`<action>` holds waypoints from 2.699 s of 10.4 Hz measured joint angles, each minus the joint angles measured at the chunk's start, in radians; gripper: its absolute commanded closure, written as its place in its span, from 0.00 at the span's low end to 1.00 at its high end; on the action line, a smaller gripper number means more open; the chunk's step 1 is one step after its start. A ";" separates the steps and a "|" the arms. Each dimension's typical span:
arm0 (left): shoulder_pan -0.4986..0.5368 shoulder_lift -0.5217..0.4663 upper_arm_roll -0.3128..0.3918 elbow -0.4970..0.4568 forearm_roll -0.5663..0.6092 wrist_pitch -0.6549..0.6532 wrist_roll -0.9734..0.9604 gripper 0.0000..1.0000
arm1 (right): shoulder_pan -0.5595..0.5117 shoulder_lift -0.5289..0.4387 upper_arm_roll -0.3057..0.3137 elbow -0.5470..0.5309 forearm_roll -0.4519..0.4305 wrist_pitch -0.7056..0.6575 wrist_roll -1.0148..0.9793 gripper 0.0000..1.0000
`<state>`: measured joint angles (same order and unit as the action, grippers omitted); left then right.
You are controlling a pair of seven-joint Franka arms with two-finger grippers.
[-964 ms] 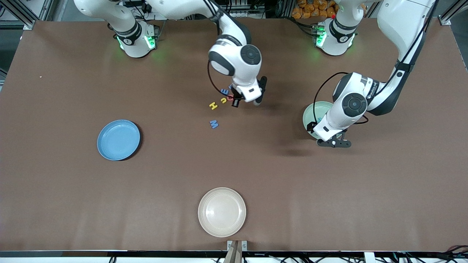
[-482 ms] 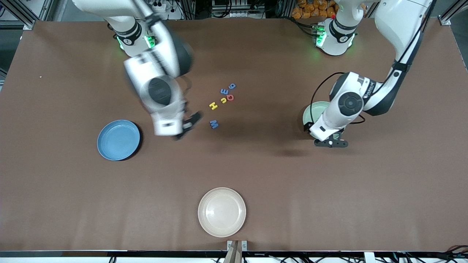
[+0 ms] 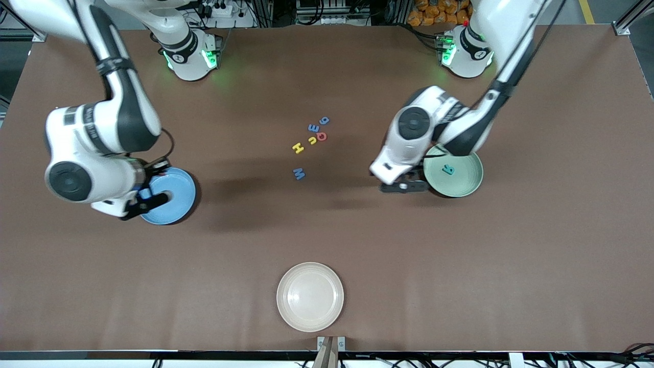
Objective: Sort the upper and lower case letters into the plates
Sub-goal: 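Place the red M on the blue plate while the left gripper reaches W, then grasp the blue W with the left gripper while the right gripper returns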
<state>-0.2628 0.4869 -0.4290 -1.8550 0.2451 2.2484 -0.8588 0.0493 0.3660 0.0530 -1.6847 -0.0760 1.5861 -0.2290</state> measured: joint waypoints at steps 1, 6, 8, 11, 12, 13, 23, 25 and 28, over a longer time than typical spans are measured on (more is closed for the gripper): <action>-0.046 0.050 0.001 0.067 0.000 0.000 -0.076 0.00 | -0.016 0.016 -0.016 -0.025 0.000 0.024 0.040 1.00; -0.223 0.224 0.015 0.298 0.000 -0.001 -0.307 0.00 | -0.051 0.150 -0.041 -0.147 0.002 0.283 0.106 1.00; -0.377 0.262 0.124 0.355 0.000 -0.001 -0.387 0.00 | -0.050 0.207 -0.041 -0.148 0.007 0.336 0.111 0.66; -0.587 0.341 0.290 0.459 0.000 0.008 -0.525 0.00 | -0.049 0.229 -0.043 -0.144 0.008 0.358 0.120 0.00; -0.591 0.369 0.295 0.488 0.000 0.042 -0.596 0.00 | -0.046 0.221 -0.043 -0.135 0.008 0.351 0.120 0.00; -0.588 0.391 0.301 0.503 0.000 0.096 -0.677 0.00 | -0.040 0.198 -0.043 -0.116 0.008 0.324 0.120 0.00; -0.620 0.484 0.308 0.526 0.000 0.189 -0.791 0.33 | -0.015 -0.235 -0.032 -0.053 0.122 0.146 0.129 0.00; -0.625 0.486 0.308 0.535 0.000 0.184 -0.791 0.53 | -0.015 -0.245 -0.032 -0.053 0.139 0.124 0.159 0.00; -0.628 0.486 0.308 0.542 0.000 0.179 -0.790 0.70 | -0.014 -0.245 -0.031 -0.054 0.187 0.122 0.185 0.00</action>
<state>-0.8908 0.9729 -0.1214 -1.3133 0.2450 2.4278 -1.6489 0.0351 0.1207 0.0221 -1.7387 0.1109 1.7081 -0.0441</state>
